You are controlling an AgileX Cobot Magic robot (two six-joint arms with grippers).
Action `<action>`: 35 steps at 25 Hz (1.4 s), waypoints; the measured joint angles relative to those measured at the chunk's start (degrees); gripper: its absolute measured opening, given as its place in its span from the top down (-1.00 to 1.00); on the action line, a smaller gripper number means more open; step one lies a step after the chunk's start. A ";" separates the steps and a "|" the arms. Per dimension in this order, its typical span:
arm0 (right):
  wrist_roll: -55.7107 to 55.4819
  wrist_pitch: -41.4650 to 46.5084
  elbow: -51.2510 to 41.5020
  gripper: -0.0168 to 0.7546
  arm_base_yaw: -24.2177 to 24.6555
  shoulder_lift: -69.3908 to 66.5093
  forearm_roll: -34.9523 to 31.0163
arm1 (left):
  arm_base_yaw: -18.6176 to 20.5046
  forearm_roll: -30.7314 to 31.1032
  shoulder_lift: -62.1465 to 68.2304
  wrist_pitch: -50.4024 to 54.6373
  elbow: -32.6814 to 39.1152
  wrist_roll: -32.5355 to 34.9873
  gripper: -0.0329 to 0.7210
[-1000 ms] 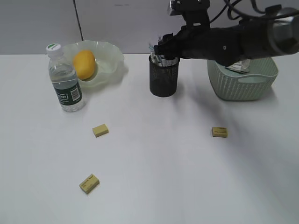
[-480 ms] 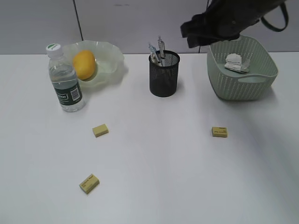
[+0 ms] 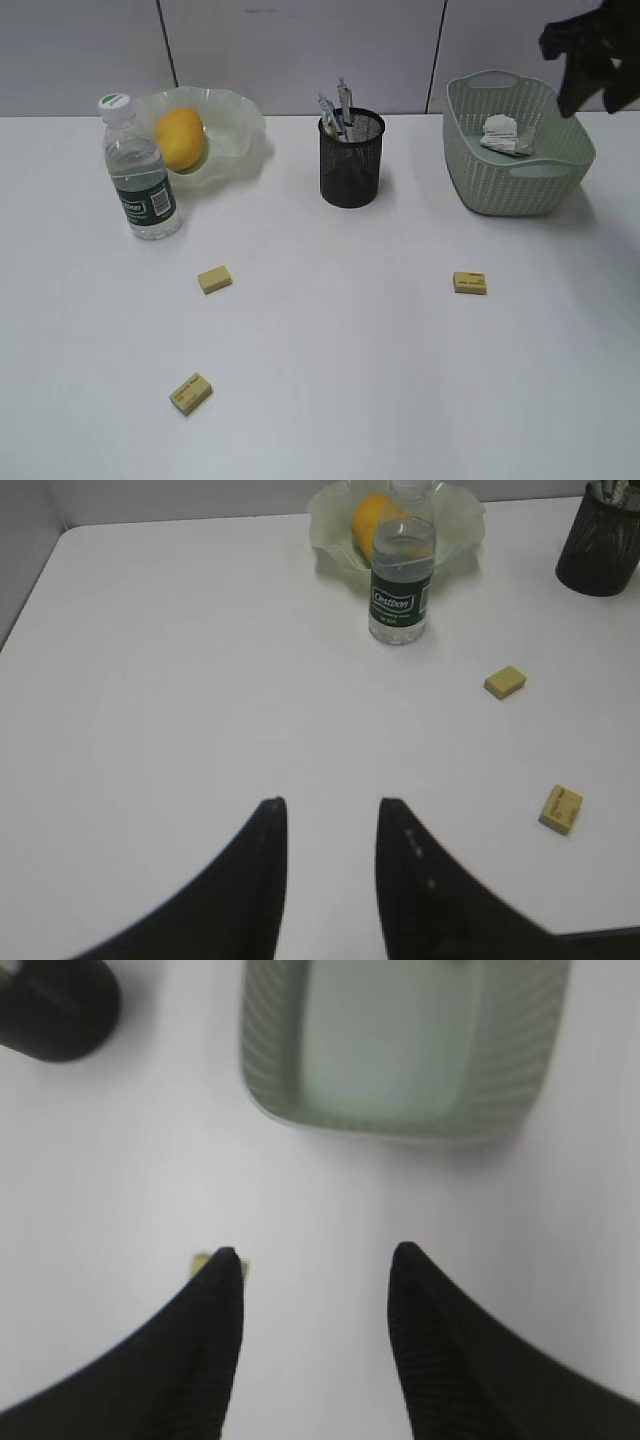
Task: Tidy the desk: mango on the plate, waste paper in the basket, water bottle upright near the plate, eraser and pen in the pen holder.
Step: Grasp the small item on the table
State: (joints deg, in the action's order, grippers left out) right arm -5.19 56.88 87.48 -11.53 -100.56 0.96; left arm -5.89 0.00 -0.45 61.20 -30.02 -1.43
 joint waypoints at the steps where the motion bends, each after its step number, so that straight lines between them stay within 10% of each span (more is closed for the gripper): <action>1: 0.00 1.83 0.00 -0.04 1.27 0.00 0.41 | 0.00 0.54 0.00 0.00 0.00 0.00 0.28; 14: 4.30 12.21 -0.96 0.04 6.61 1.66 0.70 | 0.00 0.00 0.00 0.00 0.00 0.00 0.28; 35: 9.90 12.37 -37.17 0.24 6.61 45.46 -10.42 | 0.06 0.54 0.00 0.00 0.00 0.00 0.28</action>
State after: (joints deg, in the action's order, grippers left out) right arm 4.72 69.25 50.32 -4.92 -55.10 -9.46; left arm -5.84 0.54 -0.45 61.20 -30.02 -1.43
